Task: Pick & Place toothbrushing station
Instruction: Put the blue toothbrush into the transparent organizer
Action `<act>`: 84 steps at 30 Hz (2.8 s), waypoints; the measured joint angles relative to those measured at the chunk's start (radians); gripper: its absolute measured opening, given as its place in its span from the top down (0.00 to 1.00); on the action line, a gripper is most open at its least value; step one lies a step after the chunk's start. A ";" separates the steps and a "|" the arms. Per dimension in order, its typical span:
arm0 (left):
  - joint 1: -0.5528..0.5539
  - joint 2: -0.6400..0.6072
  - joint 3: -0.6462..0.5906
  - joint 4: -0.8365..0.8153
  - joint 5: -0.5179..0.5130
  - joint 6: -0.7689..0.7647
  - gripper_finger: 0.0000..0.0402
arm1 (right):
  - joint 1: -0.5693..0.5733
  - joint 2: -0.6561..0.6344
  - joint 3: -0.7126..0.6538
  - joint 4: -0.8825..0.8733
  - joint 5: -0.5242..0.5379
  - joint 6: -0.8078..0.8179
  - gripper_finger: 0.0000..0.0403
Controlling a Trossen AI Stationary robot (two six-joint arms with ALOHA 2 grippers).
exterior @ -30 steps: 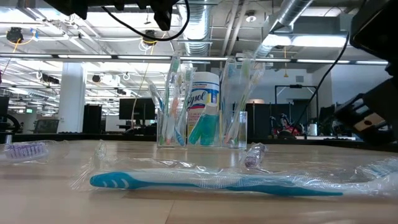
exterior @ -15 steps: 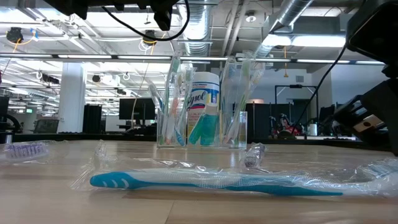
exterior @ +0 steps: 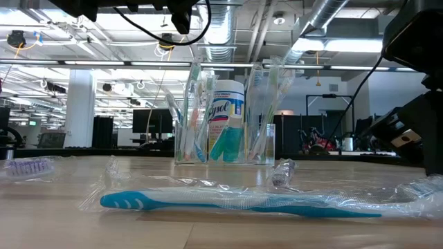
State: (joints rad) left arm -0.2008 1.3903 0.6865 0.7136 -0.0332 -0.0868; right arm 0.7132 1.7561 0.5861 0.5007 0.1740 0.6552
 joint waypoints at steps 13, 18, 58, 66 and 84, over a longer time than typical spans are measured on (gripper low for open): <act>-0.002 0.000 0.000 0.000 0.000 0.000 0.86 | 0.000 0.000 0.000 0.000 0.011 0.010 0.71; -0.002 0.000 0.000 0.000 0.000 0.000 0.86 | 0.000 0.000 0.000 0.000 0.011 0.019 0.71; -0.002 0.000 -0.002 -0.004 0.000 0.000 0.86 | 0.005 0.120 0.186 -0.206 -0.042 0.004 0.71; -0.002 0.000 -0.003 -0.004 -0.001 0.000 0.86 | 0.007 0.100 0.184 -0.256 -0.043 0.015 0.71; -0.002 0.000 -0.003 -0.004 -0.001 0.000 0.86 | 0.004 0.101 0.182 -0.261 -0.071 0.006 0.91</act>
State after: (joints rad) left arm -0.2028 1.3903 0.6830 0.7097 -0.0339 -0.0872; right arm 0.7172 1.8576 0.7677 0.2394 0.1033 0.6611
